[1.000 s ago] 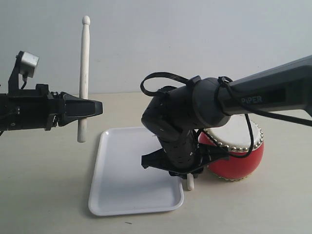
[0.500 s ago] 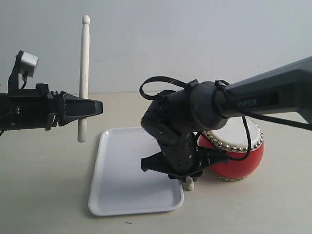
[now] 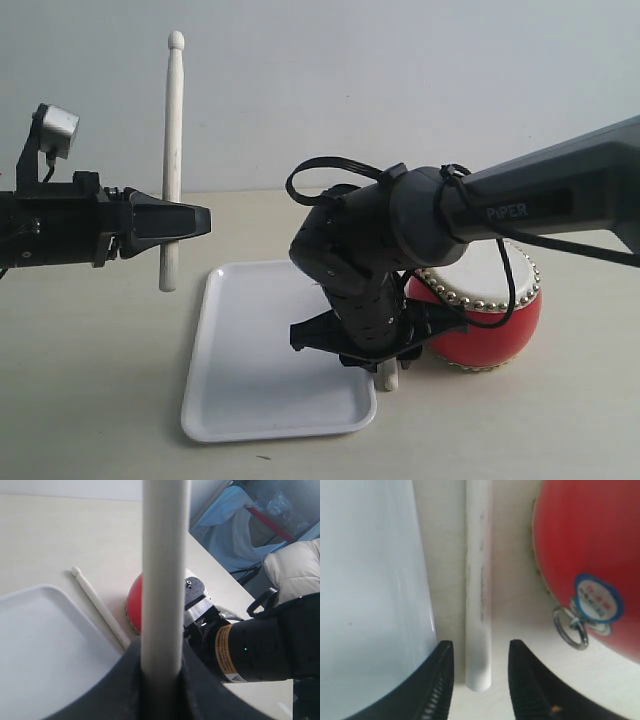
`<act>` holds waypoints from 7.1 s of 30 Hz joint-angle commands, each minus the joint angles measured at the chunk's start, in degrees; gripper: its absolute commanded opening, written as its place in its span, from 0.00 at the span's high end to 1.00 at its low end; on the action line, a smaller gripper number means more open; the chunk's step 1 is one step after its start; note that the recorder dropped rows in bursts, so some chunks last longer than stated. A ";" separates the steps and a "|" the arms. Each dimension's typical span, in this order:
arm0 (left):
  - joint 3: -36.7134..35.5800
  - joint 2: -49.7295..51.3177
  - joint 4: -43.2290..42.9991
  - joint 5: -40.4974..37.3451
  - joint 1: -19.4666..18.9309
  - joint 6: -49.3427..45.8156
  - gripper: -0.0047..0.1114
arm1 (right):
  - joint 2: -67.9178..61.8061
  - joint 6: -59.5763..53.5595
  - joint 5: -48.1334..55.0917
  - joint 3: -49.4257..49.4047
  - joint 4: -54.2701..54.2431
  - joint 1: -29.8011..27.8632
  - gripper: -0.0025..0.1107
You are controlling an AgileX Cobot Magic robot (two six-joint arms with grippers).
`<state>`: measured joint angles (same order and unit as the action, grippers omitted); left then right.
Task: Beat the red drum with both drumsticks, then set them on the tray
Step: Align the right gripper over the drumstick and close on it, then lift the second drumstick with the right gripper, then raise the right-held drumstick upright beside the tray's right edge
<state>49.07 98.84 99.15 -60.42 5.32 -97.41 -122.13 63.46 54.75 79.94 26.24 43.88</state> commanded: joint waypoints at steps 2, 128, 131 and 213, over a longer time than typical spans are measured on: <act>0.42 -0.44 0.80 -0.90 -0.25 0.15 0.96 | 0.09 -0.30 -0.24 -0.21 1.31 0.10 0.65; 0.42 -0.44 0.80 -0.84 -0.25 0.46 0.96 | 11.68 -43.38 -9.88 -14.37 -26.24 -5.53 0.67; 0.42 -0.44 0.80 -0.95 -0.25 0.46 0.96 | 11.01 -42.36 -10.12 -14.37 -26.24 -5.63 0.67; 0.42 -0.44 0.80 -0.74 -0.25 0.59 0.96 | 8.63 -41.28 -9.20 -14.37 -26.24 -5.96 0.98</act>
<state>49.07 98.84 99.37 -60.42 5.32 -97.07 -114.72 22.10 45.29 65.46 0.00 37.96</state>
